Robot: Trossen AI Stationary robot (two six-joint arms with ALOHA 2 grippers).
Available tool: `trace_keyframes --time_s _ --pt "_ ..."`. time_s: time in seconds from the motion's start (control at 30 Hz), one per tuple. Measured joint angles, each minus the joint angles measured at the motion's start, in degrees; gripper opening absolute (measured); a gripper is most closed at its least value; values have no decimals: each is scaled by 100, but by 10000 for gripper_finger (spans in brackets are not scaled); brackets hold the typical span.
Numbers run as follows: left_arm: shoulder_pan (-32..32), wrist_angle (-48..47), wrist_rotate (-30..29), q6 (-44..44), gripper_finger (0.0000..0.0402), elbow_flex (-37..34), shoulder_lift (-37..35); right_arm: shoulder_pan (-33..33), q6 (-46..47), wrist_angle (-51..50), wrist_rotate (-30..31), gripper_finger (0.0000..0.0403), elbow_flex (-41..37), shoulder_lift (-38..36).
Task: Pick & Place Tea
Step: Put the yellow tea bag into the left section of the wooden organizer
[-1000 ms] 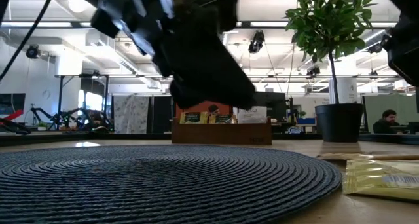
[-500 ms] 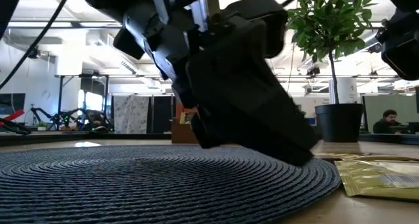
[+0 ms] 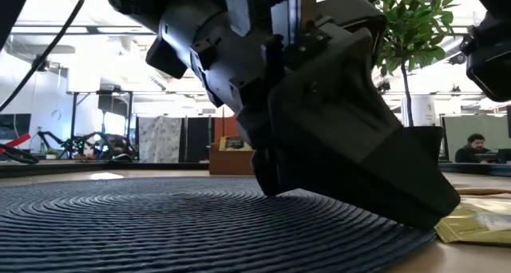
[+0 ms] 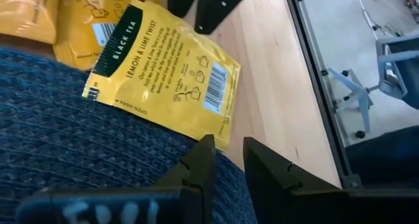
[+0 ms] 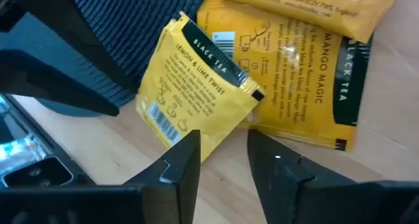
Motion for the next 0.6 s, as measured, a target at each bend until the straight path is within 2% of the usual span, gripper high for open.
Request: trace_keyframes --time_s 0.2,0.6 --pt "8 18 -106 -23 80 8 48 -6 63 151 146 121 19 42" --pt "32 -2 -106 -65 80 4 53 -170 -531 192 252 100 213 22"
